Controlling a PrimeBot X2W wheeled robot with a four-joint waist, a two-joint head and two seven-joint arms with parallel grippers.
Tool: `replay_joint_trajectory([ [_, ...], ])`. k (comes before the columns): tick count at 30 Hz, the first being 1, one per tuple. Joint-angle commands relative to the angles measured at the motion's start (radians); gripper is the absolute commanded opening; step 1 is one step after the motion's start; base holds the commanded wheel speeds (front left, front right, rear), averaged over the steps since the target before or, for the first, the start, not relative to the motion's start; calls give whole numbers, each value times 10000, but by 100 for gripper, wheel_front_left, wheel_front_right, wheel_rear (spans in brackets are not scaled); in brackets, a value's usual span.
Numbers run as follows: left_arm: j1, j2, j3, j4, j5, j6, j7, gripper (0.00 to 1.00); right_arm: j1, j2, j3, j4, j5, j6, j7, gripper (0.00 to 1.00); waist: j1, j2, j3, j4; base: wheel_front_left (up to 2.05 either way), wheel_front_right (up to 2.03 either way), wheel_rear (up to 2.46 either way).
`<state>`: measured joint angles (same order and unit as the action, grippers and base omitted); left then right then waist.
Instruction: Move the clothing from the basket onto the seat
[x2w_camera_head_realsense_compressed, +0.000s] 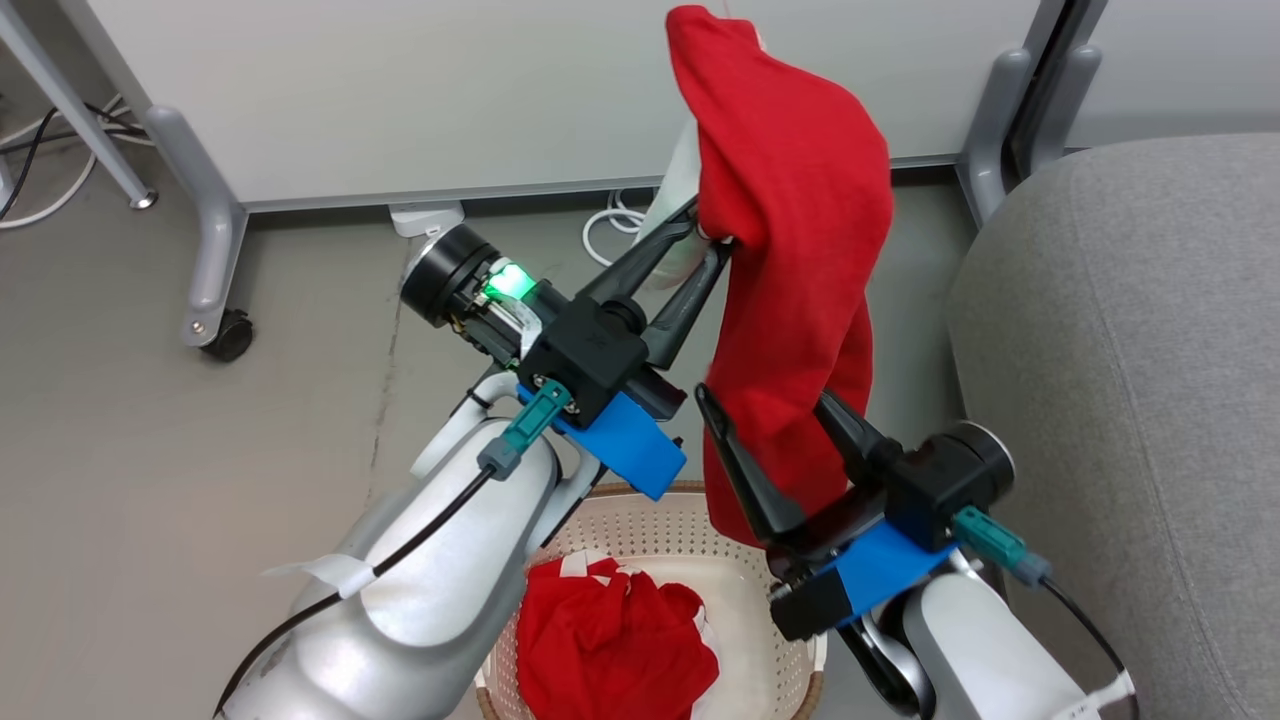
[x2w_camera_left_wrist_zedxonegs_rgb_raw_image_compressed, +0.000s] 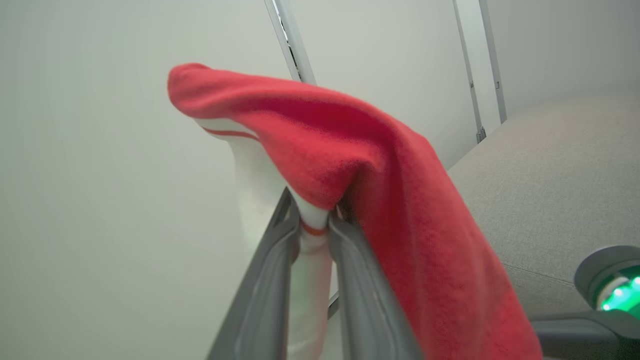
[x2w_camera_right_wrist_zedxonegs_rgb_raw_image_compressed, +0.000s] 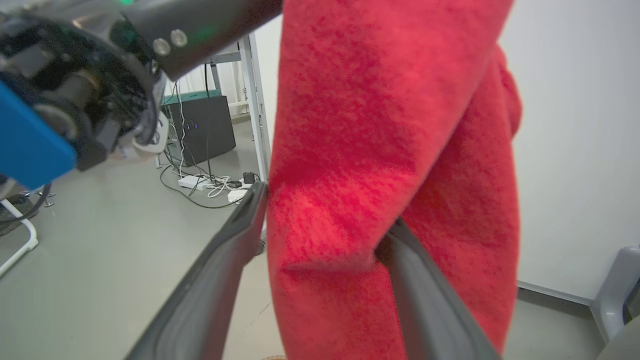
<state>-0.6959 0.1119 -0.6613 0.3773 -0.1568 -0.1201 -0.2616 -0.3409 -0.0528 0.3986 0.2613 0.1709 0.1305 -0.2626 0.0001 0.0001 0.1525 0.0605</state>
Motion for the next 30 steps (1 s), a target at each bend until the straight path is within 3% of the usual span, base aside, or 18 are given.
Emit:
replay_joint_trajectory([
  [1, -155, -88, -49, -47, 73, -32, -51, 0, -422, 19, 223, 251, 305, 5, -35, 100, -1, -1, 85, 113, 0, 0, 0],
  [8, -148, -216, -129, -86, 46, -58, -51, 0, -1044, 26, 473, 675, 817, 5, -35, 100, -1, -1, 112, 300, 0, 0, 0],
  [9, -110, -239, -130, -87, 40, -68, -51, 0, -1077, 24, 497, 775, 887, 5, -33, 0, -1, -1, 110, 343, 0, 0, 0],
  [30, 83, -147, 18, 104, 179, -106, -52, 0, -1105, 27, 537, 664, 1005, 5, -35, 0, -1, -1, 75, 269, 0, 0, 0],
])
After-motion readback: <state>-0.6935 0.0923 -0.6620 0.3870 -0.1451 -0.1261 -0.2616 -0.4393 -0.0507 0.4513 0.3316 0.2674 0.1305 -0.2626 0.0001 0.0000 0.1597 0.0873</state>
